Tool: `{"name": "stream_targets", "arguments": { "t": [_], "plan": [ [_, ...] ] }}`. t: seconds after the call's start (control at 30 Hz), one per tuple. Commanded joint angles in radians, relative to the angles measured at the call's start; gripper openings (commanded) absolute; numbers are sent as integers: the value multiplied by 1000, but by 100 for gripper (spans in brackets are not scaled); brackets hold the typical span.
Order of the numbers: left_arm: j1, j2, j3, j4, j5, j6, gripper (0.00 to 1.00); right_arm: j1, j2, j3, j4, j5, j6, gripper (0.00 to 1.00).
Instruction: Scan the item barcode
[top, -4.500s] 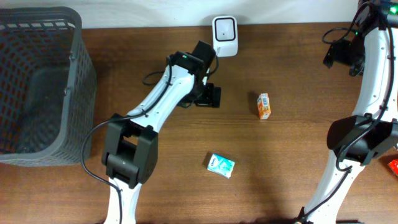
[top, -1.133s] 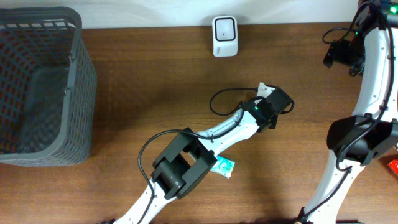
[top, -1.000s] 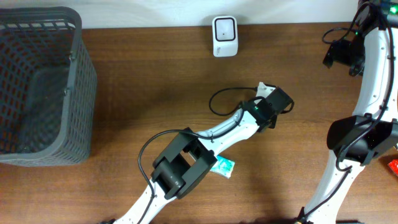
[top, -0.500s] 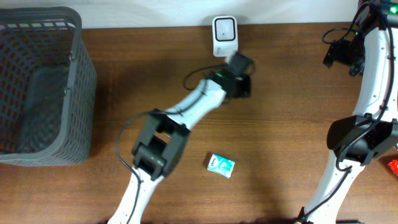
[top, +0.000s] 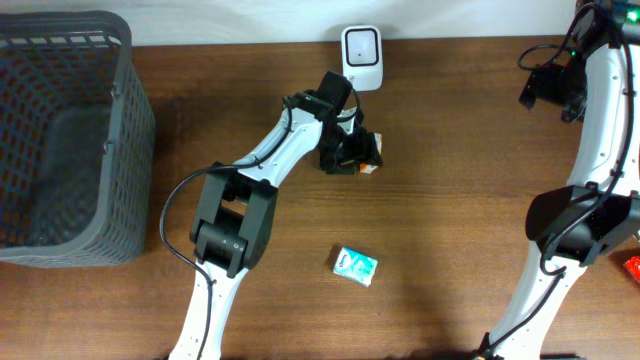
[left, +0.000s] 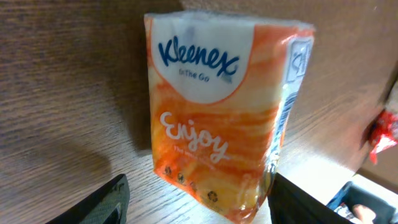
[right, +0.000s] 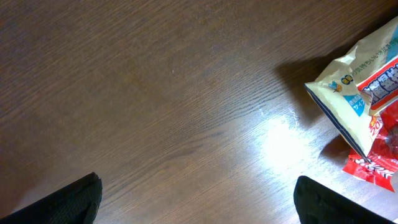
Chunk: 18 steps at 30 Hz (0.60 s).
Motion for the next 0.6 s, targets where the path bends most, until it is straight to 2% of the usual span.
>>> {"name": "stream_targets", "arguments": {
  "t": [0.0,0.17,0.3,0.37,0.47,0.57],
  "plan": [
    [1,1,87,-81,-156,82,73,-5,-10,14,-2,-2,-4,98],
    [1,1,294,-283,-492,82,80,-5,-10,14,-2,-2,-4,98],
    [-2,1,410,-356,-630,82,82,-5,-10,14,-2,-2,-4,98],
    [-3,1,423,-356,-607,81,80,-5,-10,14,-2,-2,-4,98],
    [-7,5,422,-356,-445,82,72,-5,-10,14,-2,-2,-4,98],
    [-29,17,415,-336,-331,102,58,-5,-10,14,-2,-2,-4,98]
  ]
}}
